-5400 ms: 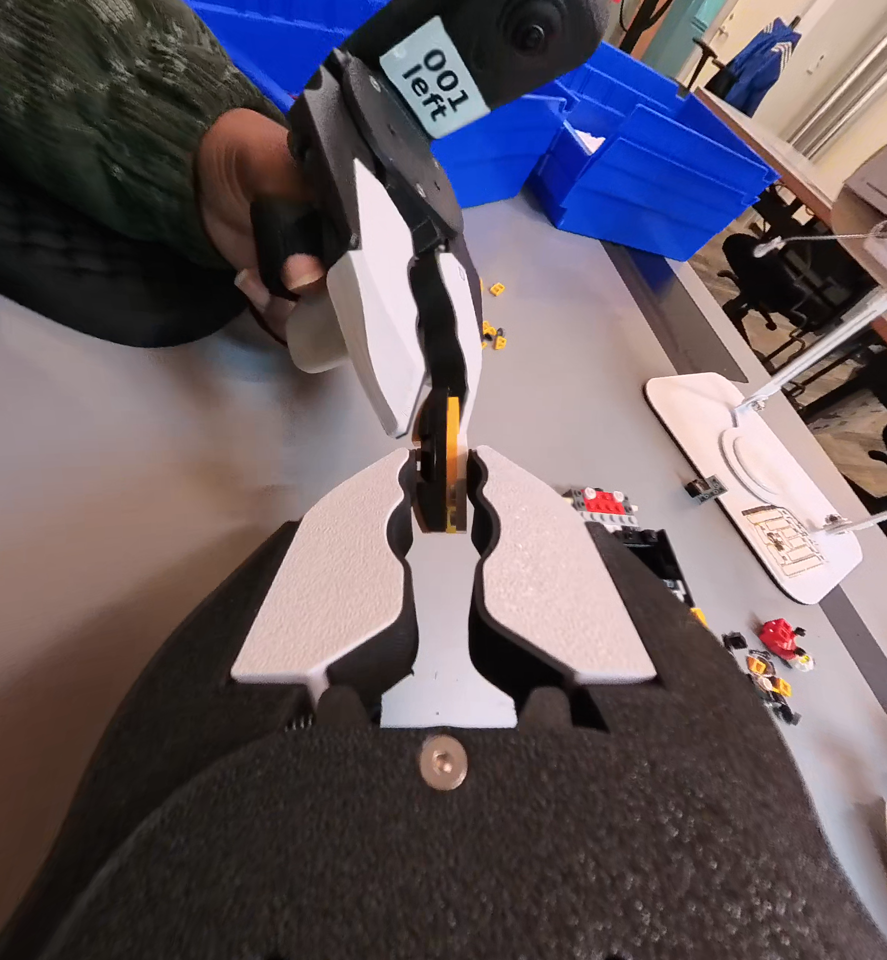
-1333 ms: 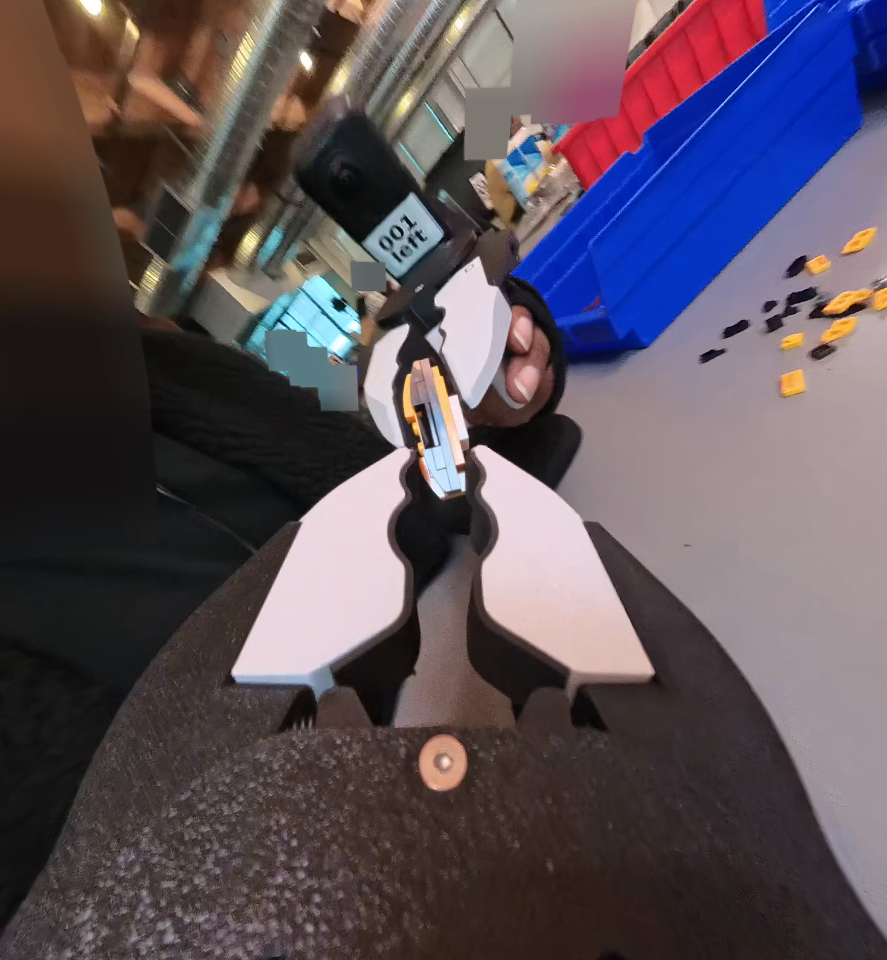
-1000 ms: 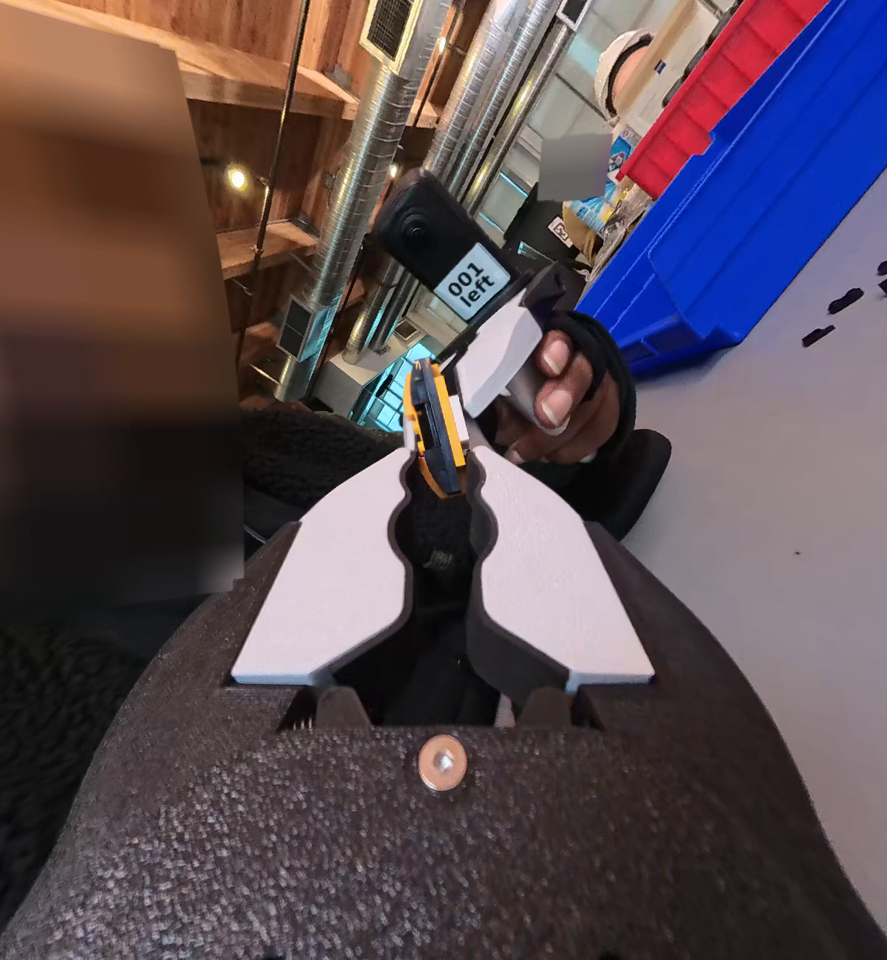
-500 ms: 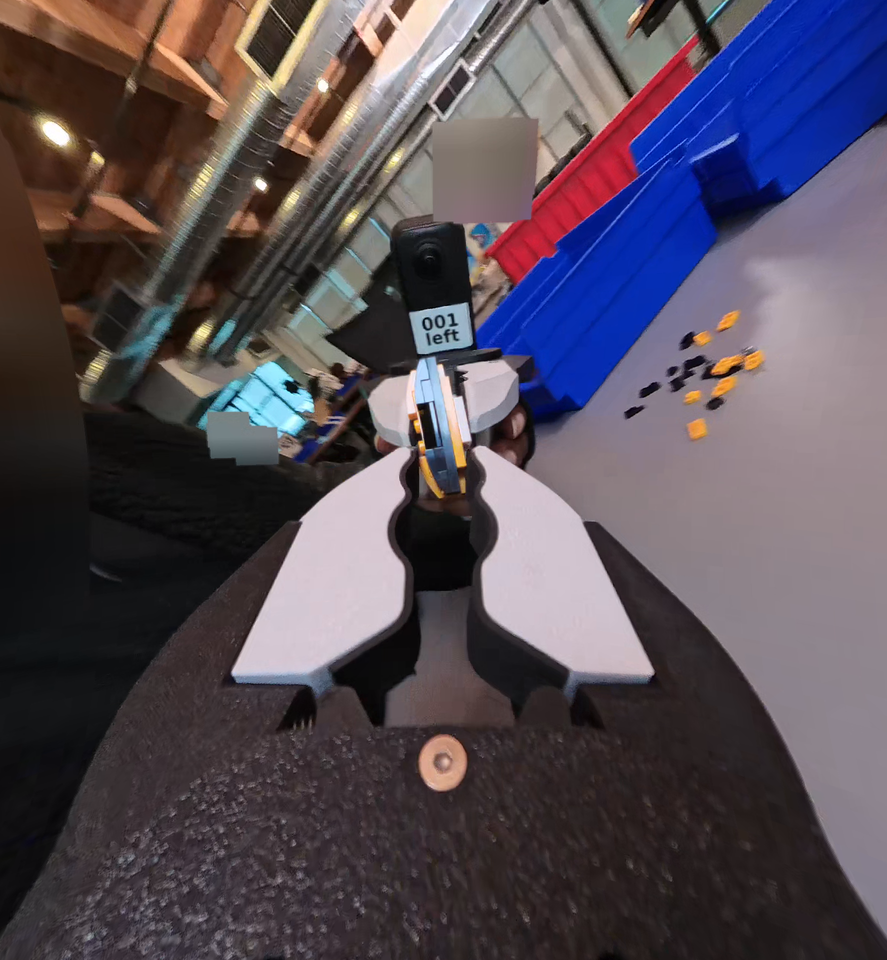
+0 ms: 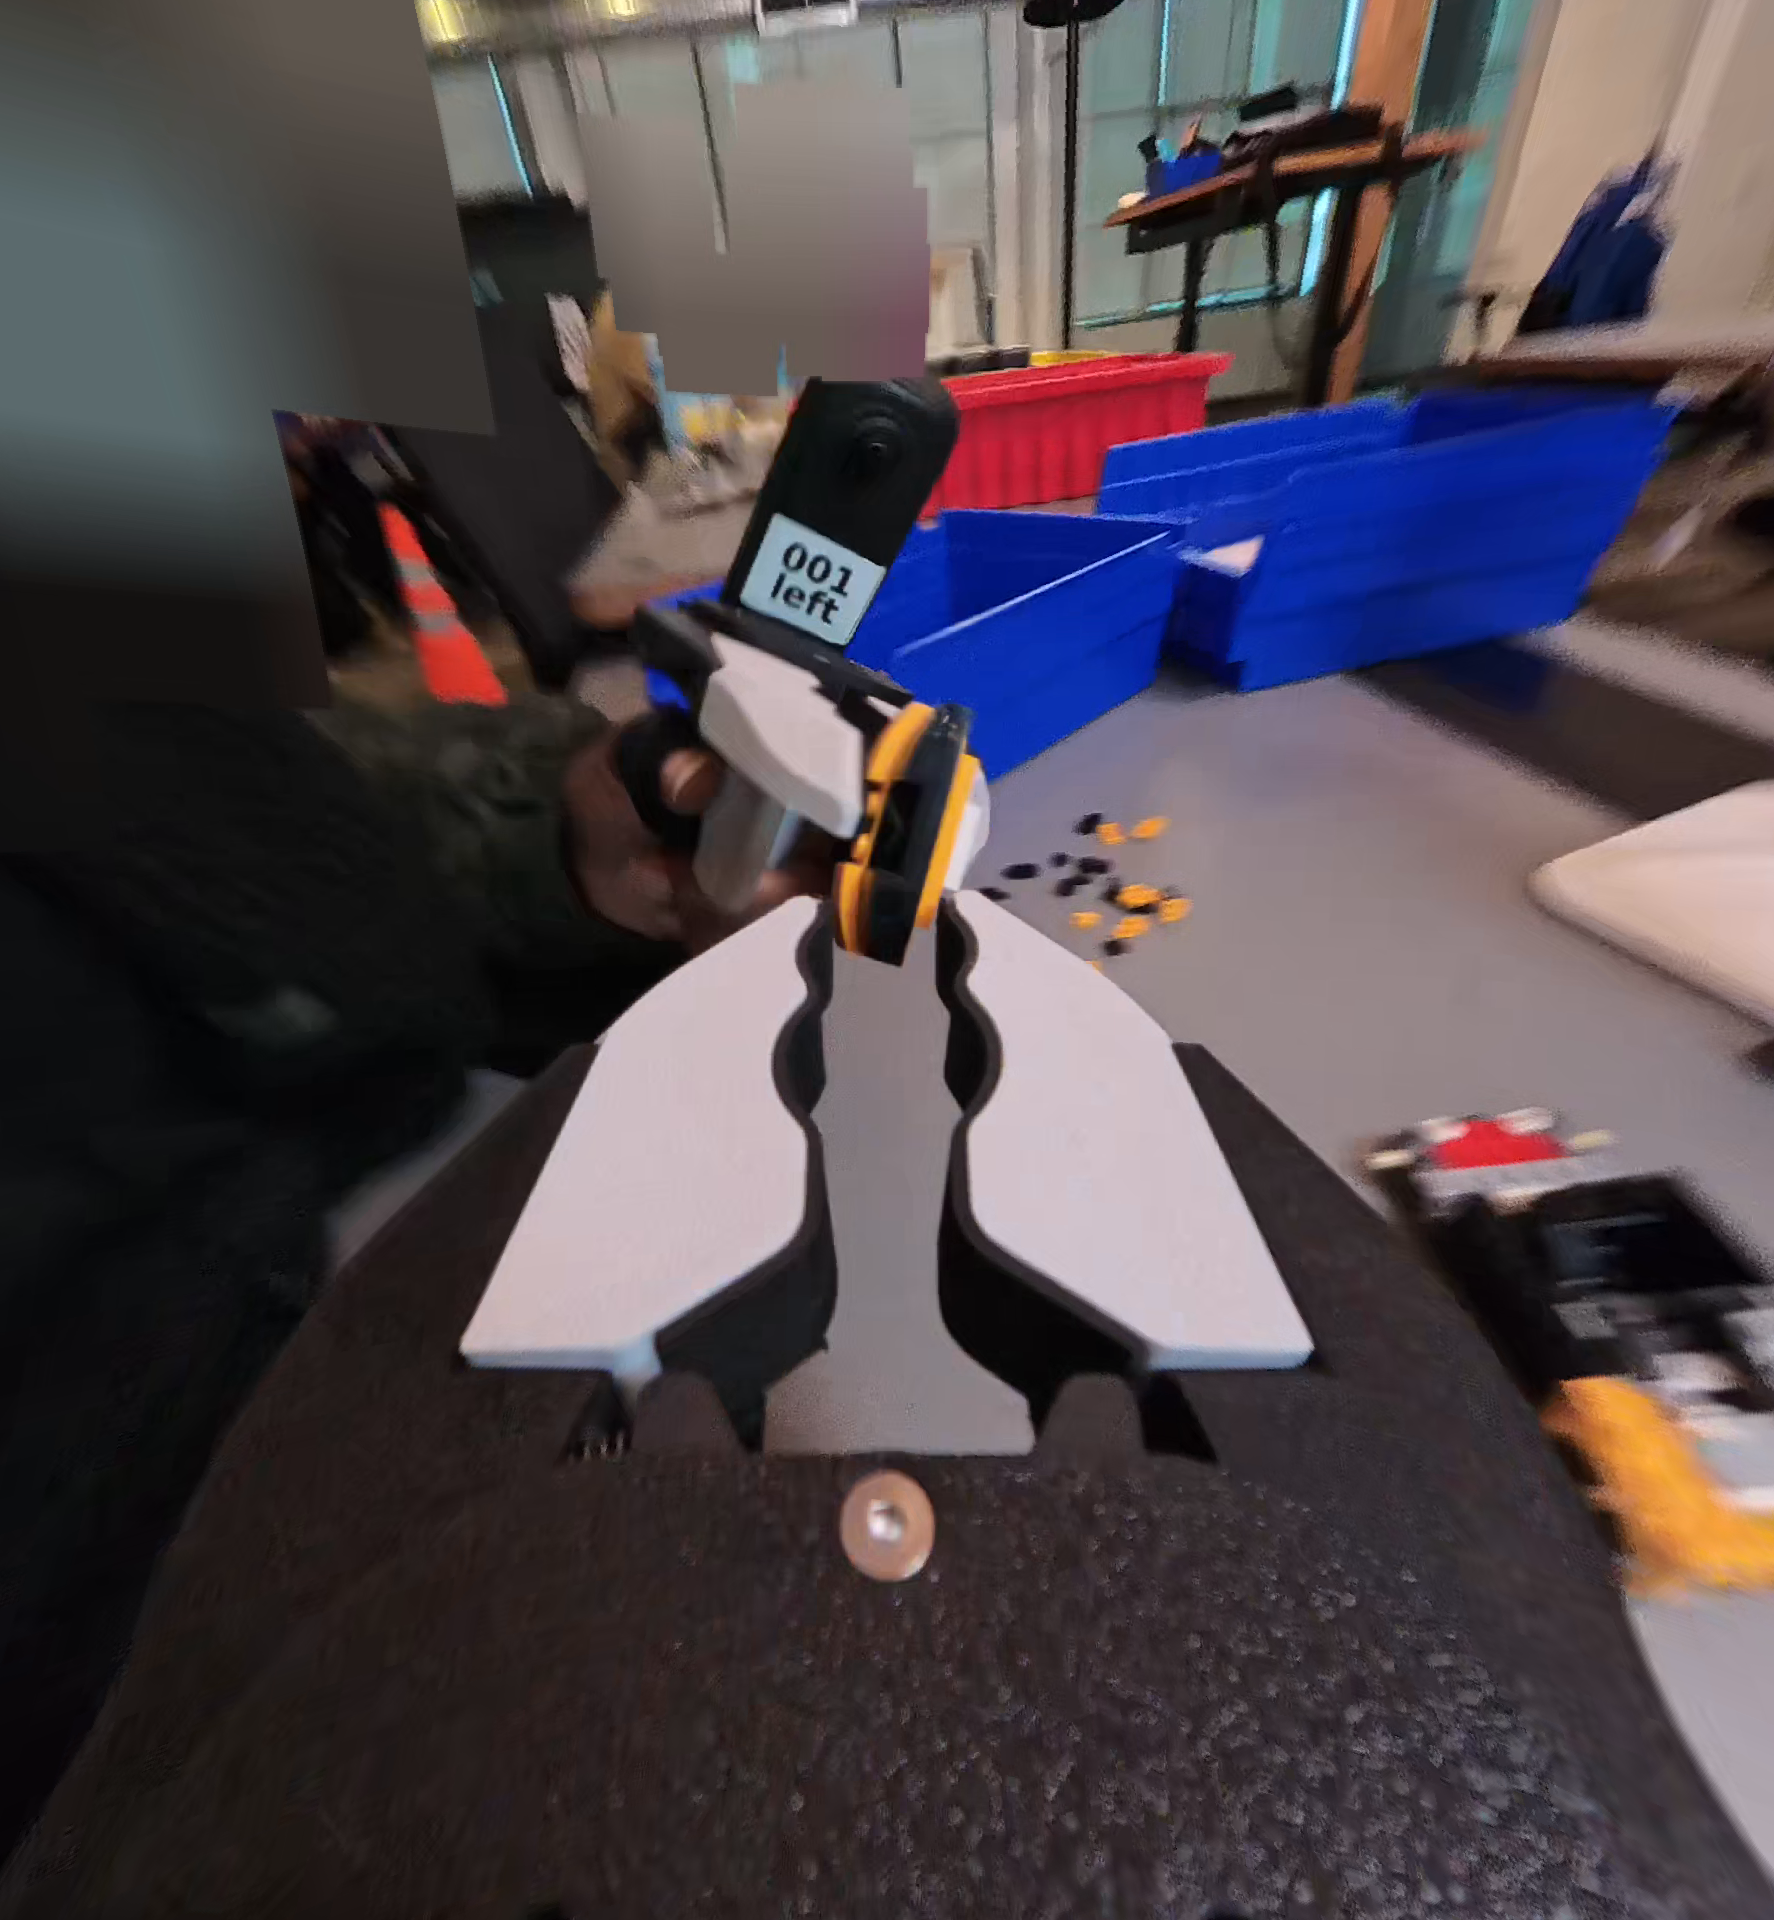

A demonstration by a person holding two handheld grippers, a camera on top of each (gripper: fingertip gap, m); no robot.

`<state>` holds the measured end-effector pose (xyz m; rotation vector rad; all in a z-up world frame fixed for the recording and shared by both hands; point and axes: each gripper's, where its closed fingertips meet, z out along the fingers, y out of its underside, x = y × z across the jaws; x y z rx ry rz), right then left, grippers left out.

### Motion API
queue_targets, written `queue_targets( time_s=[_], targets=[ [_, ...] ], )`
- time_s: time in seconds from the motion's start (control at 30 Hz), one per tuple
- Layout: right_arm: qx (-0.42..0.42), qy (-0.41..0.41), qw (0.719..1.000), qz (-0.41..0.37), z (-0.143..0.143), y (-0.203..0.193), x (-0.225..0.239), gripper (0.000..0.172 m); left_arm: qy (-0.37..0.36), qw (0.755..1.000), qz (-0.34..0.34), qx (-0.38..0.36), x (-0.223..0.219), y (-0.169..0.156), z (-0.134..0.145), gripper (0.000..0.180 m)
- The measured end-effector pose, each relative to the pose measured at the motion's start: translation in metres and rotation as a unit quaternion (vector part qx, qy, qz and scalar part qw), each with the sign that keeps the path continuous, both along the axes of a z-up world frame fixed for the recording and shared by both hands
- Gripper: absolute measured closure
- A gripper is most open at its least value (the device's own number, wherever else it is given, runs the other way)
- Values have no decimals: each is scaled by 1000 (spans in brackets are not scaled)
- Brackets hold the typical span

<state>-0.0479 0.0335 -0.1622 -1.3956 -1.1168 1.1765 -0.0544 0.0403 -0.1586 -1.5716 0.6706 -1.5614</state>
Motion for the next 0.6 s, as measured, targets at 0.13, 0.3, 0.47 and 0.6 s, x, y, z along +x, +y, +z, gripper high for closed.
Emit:
queue_targets(
  time_s=[0.13, 0.3, 0.47, 0.6],
  targets=[
    [236, -96, 966, -32, -8, -4, 4, 151, -11, 991, -27, -131, -3, 9, -19, 161],
    [333, -184, 925, -16, -34, -3, 1, 149, 13, 972, -77, -224, 6, 1, -41, 161],
    [366, -234, 900, 21, -51, -9, 0, 150, 29, 960, -97, -260, 8, -4, -53, 161],
    [388, -259, 884, 29, -57, -12, 0, 154, 27, 952, -109, -286, 9, -6, -58, 161]
  ],
)
